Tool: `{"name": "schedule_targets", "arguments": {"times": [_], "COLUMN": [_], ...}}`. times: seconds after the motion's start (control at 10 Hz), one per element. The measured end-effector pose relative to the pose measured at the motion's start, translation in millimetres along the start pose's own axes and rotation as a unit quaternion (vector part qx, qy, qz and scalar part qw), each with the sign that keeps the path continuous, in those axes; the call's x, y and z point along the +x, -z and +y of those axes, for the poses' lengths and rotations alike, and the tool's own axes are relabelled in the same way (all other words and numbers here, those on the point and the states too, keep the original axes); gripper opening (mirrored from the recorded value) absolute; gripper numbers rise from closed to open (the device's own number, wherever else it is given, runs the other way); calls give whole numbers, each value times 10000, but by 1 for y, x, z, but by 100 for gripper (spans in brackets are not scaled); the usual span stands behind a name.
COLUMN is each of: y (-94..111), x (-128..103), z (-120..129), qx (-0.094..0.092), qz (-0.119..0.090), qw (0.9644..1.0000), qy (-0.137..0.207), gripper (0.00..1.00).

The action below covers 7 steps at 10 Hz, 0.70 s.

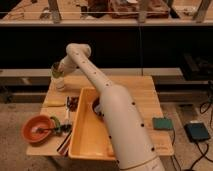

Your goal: Stack cups on top of each other

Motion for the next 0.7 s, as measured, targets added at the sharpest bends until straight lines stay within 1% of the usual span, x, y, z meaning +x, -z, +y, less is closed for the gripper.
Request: {"name": "schedule_targets", "arguments": {"times": [0.3, 0.4, 0.5, 0.6, 0.7], "y": [3, 4, 6, 7, 6], "x": [0, 1, 0, -3, -8], "z": [-5, -5, -7, -8, -9], "qx": [35, 38, 54, 97, 159], "qz": [51, 80, 107, 62, -47], "qw": [9999, 9999, 9998, 9998, 9997], "qy": [97, 127, 163, 151, 174], "gripper": [76, 80, 80, 80, 80]}}
